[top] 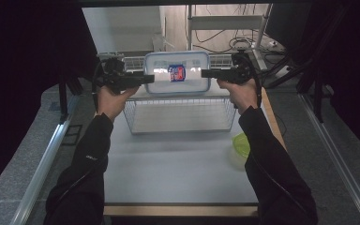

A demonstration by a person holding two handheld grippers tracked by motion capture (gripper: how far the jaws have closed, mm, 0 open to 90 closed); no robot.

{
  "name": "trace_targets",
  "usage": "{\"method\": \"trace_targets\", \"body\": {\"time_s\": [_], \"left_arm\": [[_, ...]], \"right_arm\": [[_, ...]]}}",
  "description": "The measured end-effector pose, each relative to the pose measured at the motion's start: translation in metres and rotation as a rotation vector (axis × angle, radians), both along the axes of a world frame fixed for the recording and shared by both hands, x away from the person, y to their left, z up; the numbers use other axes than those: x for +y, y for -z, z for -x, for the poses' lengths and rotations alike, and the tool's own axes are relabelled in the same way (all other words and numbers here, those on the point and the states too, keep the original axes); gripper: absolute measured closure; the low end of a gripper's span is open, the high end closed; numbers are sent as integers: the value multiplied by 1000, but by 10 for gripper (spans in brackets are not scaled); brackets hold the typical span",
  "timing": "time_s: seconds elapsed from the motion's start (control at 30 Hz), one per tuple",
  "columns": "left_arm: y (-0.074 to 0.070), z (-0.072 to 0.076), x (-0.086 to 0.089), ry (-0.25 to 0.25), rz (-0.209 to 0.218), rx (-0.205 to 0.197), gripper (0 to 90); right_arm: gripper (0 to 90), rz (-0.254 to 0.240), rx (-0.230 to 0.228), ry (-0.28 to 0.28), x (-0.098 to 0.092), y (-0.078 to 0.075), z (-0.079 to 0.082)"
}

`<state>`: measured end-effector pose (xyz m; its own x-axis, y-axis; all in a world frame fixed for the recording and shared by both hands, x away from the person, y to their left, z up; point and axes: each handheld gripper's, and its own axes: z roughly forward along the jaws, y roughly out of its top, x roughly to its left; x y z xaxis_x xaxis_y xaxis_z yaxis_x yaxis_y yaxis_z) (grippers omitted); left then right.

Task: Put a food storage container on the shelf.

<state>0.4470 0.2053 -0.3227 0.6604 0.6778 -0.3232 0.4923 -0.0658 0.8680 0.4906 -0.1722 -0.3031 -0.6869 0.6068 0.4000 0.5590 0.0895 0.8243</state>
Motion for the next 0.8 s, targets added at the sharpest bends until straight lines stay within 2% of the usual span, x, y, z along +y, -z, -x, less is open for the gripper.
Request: {"method": "trace_targets", "body": {"time_s": [0.1, 0.17, 0.3, 0.4, 0.53, 0.63, 0.7, 0.73, 0.77, 0.8], "left_arm": [[2, -2, -3, 7, 2, 19, 363], [4, -3, -3, 6, 22, 29, 352], [5, -7, -2, 5, 37, 44, 345], [5, -10, -6, -6, 13, 55, 276], [7, -14, -8, -10, 15, 67, 209], [8, -18, -9, -7, 11, 104, 141], [9, -21, -8, -6, 30, 120, 92], [10, -22, -8, -7, 35, 134, 60], [11, -23, -5, -11, 40, 132, 22], [11, -21, -3, -13, 40, 118, 40]], "right_arm": [[466, 18, -9, 9, 2, 2, -1], [454, 60, -24, 23, 6, 4, -1], [458, 40, -14, 26, 6, 6, -2], [472, 60, -30, 33, 5, 7, 0], [471, 41, -25, 38, 3, 10, 0], [483, 20, -27, 36, 0, 10, 1], [484, 44, -36, 36, 0, 9, 2], [483, 40, -33, 36, -1, 10, 2], [484, 38, -31, 35, -1, 10, 2], [484, 40, -34, 36, -2, 11, 2]]}}
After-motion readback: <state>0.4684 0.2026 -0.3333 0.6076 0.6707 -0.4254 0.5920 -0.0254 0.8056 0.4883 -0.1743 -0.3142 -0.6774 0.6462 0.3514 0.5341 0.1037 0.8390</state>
